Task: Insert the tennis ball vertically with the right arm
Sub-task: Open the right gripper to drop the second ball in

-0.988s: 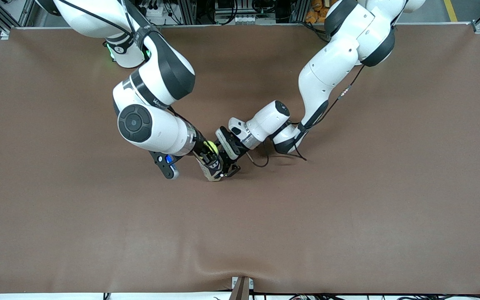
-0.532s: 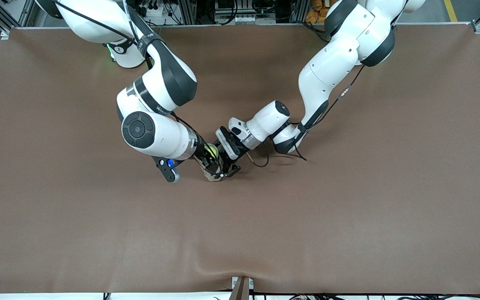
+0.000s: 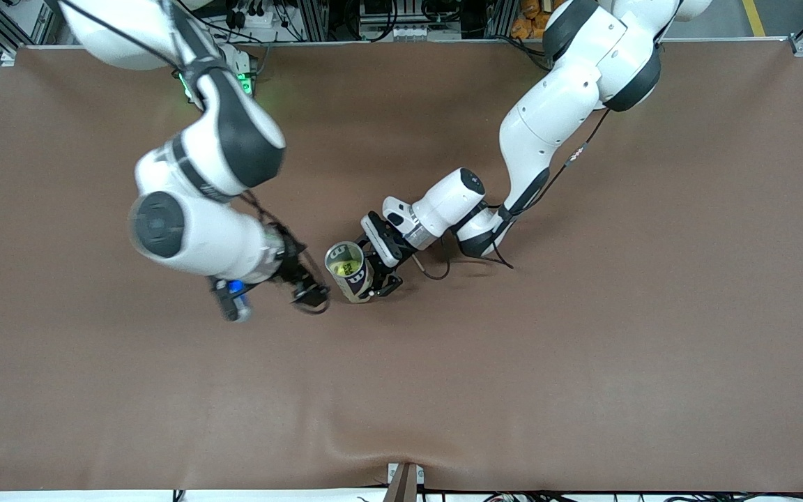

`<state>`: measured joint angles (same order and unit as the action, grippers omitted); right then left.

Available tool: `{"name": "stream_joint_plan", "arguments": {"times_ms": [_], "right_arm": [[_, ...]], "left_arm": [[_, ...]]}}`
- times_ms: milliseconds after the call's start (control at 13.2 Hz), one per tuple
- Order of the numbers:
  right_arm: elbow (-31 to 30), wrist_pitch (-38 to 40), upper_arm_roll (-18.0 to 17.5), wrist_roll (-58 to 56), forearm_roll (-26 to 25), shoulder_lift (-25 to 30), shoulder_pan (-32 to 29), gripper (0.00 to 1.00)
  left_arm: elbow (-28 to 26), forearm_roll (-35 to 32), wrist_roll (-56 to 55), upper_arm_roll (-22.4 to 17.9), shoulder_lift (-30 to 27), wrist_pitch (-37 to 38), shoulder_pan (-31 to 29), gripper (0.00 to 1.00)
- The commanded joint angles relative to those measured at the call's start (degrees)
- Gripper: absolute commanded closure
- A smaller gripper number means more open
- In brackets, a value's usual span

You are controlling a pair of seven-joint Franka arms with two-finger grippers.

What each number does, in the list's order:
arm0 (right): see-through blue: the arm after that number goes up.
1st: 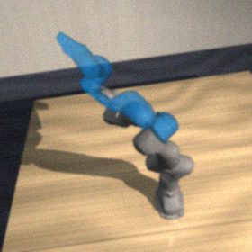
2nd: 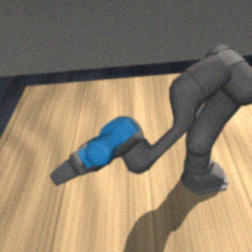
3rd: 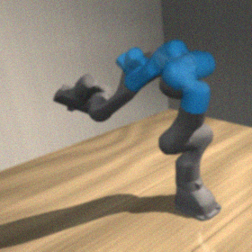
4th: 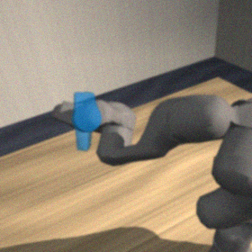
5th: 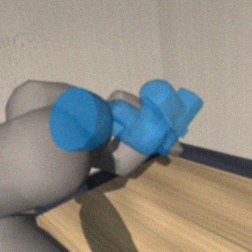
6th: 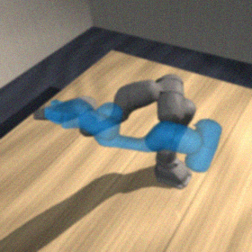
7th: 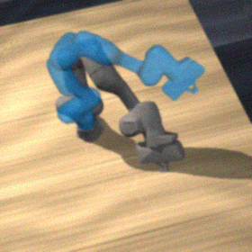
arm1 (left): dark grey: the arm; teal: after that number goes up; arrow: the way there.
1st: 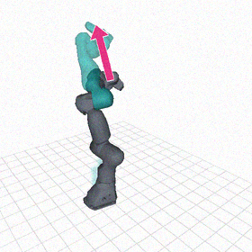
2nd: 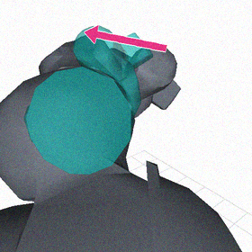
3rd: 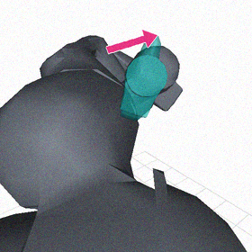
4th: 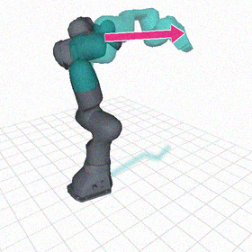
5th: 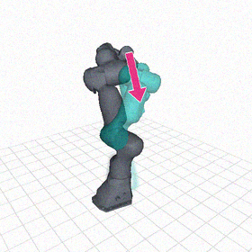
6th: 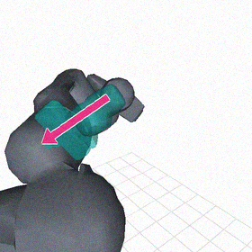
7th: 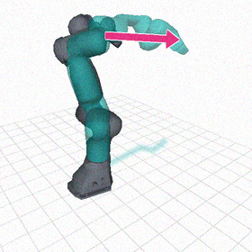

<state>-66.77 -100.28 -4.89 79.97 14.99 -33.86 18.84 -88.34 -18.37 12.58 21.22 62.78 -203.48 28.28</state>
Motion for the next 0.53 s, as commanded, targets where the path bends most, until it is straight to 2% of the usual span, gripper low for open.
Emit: {"name": "stream_joint_plan", "arguments": {"times_ms": [0,152,304,456], "right_arm": [[2.17,0.96,0.66,-4.46,0.39,0.47,-3.18,0.0],[2.17,0.96,1.1,-8.41,-0.56,0.55,-5.29,0.0],[2.17,0.96,1.19,-11.4,-3.9,0.55,-6.61,0.0],[2.08,0.96,1.11,-19.82,-5.14,0.55,-8.63,0.0]], "left_arm": [[-1.66,-0.7,-0.9,0.23,-0.56,-0.25,-0.5,0.0],[-2.54,-0.7,-0.9,0.23,-0.55,-0.25,-0.59,0.0],[-3.33,-0.7,-0.9,0.23,-0.64,-0.25,-0.59,0.0],[-5.16,-0.79,-0.9,0.23,-1.16,-0.25,-1.55,0.0]]}}
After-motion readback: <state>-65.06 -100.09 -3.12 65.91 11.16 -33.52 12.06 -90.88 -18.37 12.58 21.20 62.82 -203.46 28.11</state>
